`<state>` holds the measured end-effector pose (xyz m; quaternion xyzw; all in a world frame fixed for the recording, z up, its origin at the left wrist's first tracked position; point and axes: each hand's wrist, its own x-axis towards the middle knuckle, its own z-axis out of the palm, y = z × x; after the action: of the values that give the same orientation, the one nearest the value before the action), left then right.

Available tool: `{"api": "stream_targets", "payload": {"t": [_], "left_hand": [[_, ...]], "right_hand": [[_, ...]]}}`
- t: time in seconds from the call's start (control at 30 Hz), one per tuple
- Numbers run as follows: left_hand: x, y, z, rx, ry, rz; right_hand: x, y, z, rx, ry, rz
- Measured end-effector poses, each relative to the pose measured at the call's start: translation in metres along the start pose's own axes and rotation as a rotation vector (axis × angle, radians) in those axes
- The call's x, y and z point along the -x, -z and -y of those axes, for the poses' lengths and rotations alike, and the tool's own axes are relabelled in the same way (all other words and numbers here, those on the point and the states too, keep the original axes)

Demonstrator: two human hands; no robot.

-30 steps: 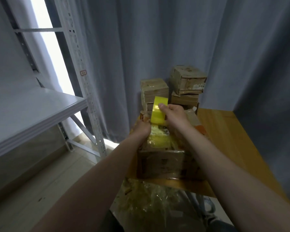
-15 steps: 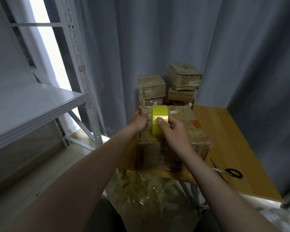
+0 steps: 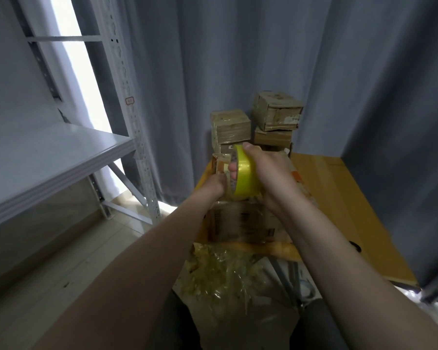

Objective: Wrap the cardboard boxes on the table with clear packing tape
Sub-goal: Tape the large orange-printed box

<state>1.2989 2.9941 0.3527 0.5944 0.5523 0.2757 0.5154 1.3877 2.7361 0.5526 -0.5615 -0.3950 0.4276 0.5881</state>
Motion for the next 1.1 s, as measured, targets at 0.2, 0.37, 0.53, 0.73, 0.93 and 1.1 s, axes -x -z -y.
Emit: {"api": "stream_targets", "payload": {"t": [0.2,0.37,0.53,0.73,0.93,1.1], "left_hand": [[0.132,-0.003,-0.068,-0.014,0.036,-0.079],[0.139,-0.004,-0.074,-0.065,0.046,-0.146],[0.139,-0.004,-0.072,-0.072,0.068,-0.153],[0.141,0.001,-0.069,-0.07,0.07,-0.093],[0.123,0.004,-0.055,-0.067,0.073,-0.066],[0.153,0.005,-0.074,-0.128,0.032,-0.016]], "right_hand": [[0.049,0.019,-0.023,-0.026,-0.18,0.127],[0.071,0.017,-0.059,0.039,-0.186,0.148],[0.076,0.016,-0.09,0.05,-0.203,0.131],[0.07,0.027,-0.099,0.259,-0.204,0.106],[0.057,0.04,-0.075,0.732,0.338,-0.018],[0.037,0.021,-0.042,1.152,0.226,0.459]]}}
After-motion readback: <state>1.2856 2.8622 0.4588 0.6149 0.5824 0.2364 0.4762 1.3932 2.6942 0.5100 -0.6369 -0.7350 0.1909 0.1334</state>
